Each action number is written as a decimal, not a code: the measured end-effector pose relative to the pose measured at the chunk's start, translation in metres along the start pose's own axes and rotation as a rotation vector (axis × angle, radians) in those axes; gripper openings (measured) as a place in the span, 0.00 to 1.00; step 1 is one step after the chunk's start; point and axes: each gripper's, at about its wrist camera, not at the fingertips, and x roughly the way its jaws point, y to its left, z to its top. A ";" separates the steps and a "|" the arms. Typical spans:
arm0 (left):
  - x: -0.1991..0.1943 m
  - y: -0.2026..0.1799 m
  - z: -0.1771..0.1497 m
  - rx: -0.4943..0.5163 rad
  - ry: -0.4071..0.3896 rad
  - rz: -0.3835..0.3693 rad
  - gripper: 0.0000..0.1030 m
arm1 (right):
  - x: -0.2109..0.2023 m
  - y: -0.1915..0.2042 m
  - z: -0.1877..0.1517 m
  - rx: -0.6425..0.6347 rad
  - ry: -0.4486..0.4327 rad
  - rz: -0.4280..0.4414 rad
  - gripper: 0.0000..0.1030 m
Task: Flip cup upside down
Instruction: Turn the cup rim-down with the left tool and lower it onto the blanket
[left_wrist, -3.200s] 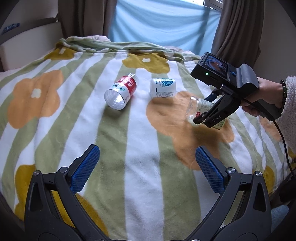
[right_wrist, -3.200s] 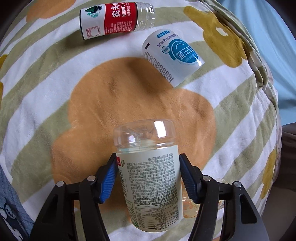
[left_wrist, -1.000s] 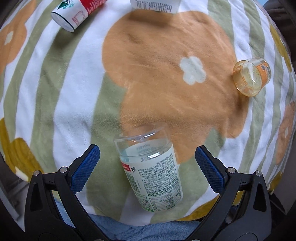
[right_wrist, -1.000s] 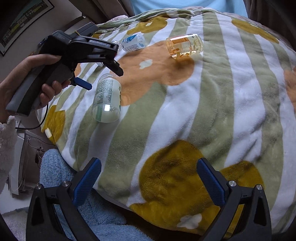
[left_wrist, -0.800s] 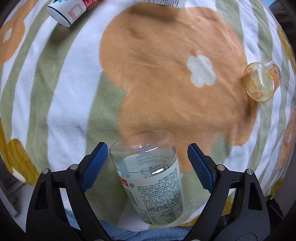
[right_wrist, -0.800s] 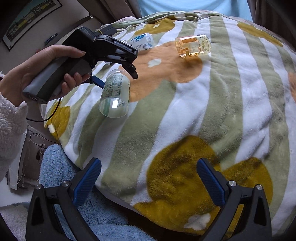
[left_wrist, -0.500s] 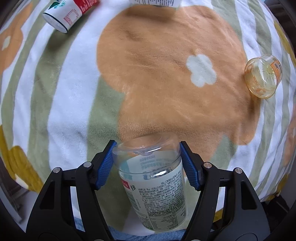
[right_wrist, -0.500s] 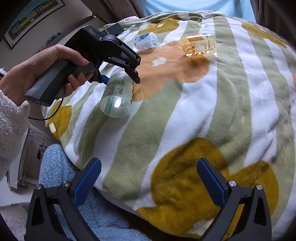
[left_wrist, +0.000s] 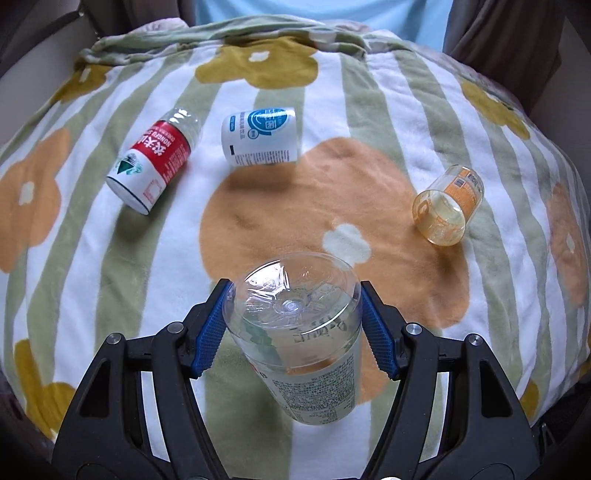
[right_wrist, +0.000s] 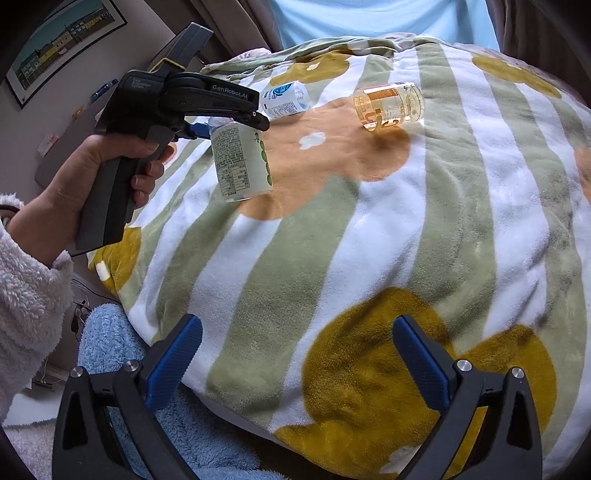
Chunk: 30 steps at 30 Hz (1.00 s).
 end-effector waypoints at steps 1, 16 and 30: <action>-0.003 0.001 -0.002 -0.003 -0.032 -0.019 0.63 | 0.000 -0.001 0.000 0.009 -0.010 0.000 1.00; -0.032 -0.017 -0.062 0.114 -0.297 -0.038 0.62 | 0.009 -0.017 0.000 0.131 -0.048 0.028 1.00; -0.041 -0.017 -0.078 0.128 -0.294 -0.051 0.62 | 0.009 -0.019 -0.001 0.136 -0.055 0.030 1.00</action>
